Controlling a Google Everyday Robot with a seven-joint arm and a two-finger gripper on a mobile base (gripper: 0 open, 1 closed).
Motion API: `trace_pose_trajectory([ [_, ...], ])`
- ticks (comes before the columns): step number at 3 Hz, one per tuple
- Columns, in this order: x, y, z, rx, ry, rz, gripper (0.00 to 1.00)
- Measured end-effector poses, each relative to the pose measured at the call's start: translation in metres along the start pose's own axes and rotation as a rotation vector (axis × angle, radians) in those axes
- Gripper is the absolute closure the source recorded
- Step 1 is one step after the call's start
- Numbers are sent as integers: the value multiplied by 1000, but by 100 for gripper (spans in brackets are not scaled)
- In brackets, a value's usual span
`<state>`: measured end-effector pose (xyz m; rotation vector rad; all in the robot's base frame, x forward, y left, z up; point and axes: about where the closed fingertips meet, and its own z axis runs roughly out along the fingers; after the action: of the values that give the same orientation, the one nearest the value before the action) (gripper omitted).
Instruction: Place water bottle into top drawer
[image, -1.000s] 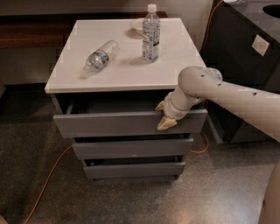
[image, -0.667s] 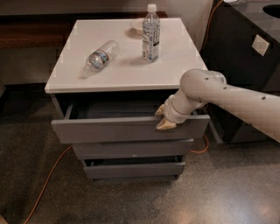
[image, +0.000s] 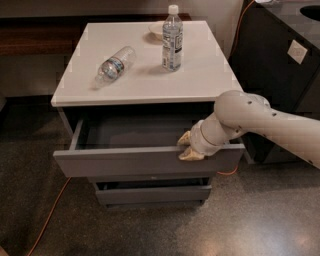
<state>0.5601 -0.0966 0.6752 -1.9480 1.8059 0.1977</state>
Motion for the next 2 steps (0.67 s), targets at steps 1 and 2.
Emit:
trace_pose_trajectory([
  [1,-4,22,2,-31,-20,16,100],
  [2,-4,23,2,-31,-21,16,100],
])
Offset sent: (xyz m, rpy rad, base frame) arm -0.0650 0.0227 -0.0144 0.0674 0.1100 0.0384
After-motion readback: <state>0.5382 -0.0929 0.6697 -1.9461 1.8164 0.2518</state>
